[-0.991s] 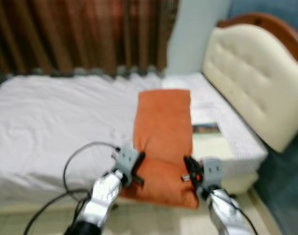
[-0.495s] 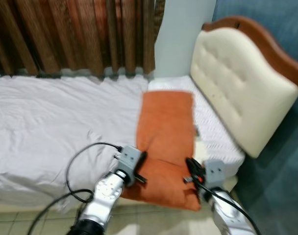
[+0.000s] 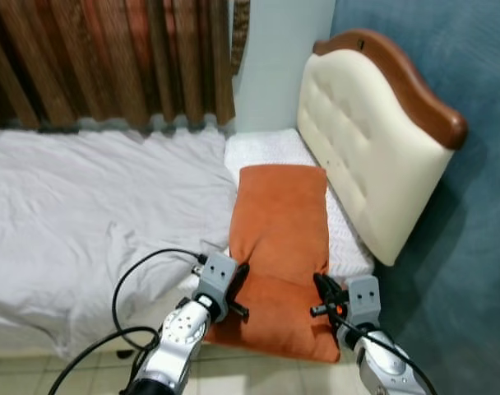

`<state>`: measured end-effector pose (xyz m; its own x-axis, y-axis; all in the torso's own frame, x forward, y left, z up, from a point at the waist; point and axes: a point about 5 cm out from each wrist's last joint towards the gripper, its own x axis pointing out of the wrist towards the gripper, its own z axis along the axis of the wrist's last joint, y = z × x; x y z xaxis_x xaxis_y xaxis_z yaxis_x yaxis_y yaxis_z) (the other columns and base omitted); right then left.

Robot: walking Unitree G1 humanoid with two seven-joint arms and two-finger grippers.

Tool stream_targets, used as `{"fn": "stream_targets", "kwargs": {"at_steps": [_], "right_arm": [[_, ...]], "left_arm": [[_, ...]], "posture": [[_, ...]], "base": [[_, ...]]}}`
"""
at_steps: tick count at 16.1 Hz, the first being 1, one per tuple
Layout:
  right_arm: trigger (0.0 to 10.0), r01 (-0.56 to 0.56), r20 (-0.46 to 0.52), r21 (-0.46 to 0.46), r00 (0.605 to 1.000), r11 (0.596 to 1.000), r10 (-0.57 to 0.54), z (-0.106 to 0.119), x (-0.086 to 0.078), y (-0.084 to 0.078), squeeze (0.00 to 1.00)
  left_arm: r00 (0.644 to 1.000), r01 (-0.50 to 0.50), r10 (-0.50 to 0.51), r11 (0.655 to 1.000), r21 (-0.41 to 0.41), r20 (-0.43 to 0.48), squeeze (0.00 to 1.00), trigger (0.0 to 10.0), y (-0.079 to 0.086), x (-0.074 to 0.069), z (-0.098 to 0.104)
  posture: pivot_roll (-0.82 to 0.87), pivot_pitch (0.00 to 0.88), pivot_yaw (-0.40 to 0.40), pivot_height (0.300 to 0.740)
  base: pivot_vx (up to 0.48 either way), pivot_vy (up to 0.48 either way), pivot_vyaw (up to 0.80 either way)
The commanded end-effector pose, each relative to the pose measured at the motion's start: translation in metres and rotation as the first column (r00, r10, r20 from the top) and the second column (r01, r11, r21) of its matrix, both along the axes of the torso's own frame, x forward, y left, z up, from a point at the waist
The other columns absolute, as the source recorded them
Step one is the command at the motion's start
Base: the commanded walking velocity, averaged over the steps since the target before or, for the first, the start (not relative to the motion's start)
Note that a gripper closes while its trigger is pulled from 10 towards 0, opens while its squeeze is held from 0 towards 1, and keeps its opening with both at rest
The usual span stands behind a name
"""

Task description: Clean up the room

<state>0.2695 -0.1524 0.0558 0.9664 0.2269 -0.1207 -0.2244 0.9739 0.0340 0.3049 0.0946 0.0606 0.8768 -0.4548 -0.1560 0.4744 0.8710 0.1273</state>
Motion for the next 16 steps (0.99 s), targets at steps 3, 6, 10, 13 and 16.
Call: {"fn": "stream_targets", "kwargs": {"at_steps": [3,6,10,13,16], "right_arm": [[10.0,0.147,0.021,-0.030,0.989,0.989,-0.146,0.0061,0.0016,-0.0407,0.00],[10.0,0.132,0.017,-0.027,0.991,0.991,-0.131,0.0057,0.0032,-0.0390,0.00],[10.0,0.128,0.017,-0.025,0.992,0.992,-0.127,0.0056,0.0043,-0.0379,0.00],[10.0,0.128,0.011,-0.025,0.992,0.991,-0.128,0.0028,0.0020,-0.0378,0.00],[10.0,0.131,0.008,-0.026,0.991,0.991,-0.131,0.0021,0.0008,-0.0387,0.00]], "left_arm": [[0.947,-0.308,0.301,0.950,0.049,0.108,0.00,10.0,0.0601,0.0118,0.0146],[0.951,-0.299,0.298,0.954,-0.002,0.088,0.00,10.0,0.0555,0.0153,0.0183],[0.945,-0.317,0.316,0.948,0.003,0.082,0.00,10.0,0.0582,0.0173,0.0189],[0.943,-0.327,0.326,0.945,0.009,0.067,0.00,10.0,0.0602,0.0198,0.0182],[0.945,-0.322,0.320,0.947,0.010,0.060,0.00,10.0,0.0591,0.0201,0.0177]], "posture": [[-0.03,0.000,-0.047,0.740],[-0.03,0.000,-0.050,0.740],[-0.03,0.000,-0.045,0.740],[-0.04,0.000,-0.038,0.740],[-0.04,0.000,-0.037,0.740]], "base": [[0.276,-0.349,0.00],[0.000,0.000,0.00],[0.480,0.000,0.00],[0.480,0.000,0.00],[0.480,0.000,0.00]]}}
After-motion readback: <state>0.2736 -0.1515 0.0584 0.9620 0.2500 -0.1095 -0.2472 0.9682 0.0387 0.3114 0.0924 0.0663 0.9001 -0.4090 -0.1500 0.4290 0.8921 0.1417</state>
